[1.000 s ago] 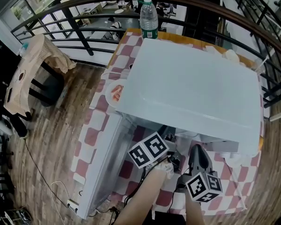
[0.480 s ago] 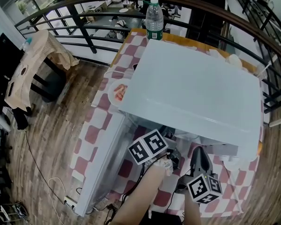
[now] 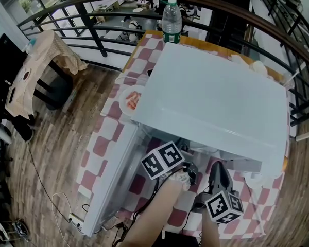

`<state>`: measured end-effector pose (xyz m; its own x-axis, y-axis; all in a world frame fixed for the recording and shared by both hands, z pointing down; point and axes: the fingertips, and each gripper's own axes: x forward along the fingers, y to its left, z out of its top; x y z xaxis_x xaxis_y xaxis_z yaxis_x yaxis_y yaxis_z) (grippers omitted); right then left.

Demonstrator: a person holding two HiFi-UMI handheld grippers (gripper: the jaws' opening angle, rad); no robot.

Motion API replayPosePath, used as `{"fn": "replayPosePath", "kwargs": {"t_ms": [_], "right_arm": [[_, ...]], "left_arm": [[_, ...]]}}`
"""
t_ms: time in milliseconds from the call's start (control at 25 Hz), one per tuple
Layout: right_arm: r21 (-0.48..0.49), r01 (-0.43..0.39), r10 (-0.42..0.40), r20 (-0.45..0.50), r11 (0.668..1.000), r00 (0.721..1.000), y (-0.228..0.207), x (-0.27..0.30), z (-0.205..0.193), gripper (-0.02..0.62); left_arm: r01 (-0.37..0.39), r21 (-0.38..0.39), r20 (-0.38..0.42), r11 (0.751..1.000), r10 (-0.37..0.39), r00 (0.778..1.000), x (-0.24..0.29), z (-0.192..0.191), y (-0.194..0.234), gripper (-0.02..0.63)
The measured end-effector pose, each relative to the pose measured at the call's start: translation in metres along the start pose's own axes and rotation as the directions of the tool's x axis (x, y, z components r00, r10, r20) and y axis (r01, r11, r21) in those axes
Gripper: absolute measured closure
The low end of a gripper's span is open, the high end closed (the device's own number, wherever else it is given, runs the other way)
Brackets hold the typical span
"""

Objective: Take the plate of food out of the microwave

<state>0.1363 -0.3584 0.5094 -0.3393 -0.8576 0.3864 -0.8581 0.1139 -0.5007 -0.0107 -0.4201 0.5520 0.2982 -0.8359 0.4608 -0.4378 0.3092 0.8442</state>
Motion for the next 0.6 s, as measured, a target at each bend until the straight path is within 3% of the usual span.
{"fn": "replayPosePath", "kwargs": {"t_ms": [400,600], "right_arm": [[0.009,-0.023,0.023,-0.015,1.000,1.000,0.007,0.003,-0.003,0.561],[0.095,-0.068,0.070,-0.016,0.993,0.997,0.015,0.013,-0.002,0.561]], "left_arm": [[0.029,0.017,-0.010,0.999,-0.029,1.000,-0.009,-0.006,-0.001,0.588],[0.050,0.057,-0.014,0.997,-0.050,0.999,-0.020,-0.007,-0.004,0.588]]}}
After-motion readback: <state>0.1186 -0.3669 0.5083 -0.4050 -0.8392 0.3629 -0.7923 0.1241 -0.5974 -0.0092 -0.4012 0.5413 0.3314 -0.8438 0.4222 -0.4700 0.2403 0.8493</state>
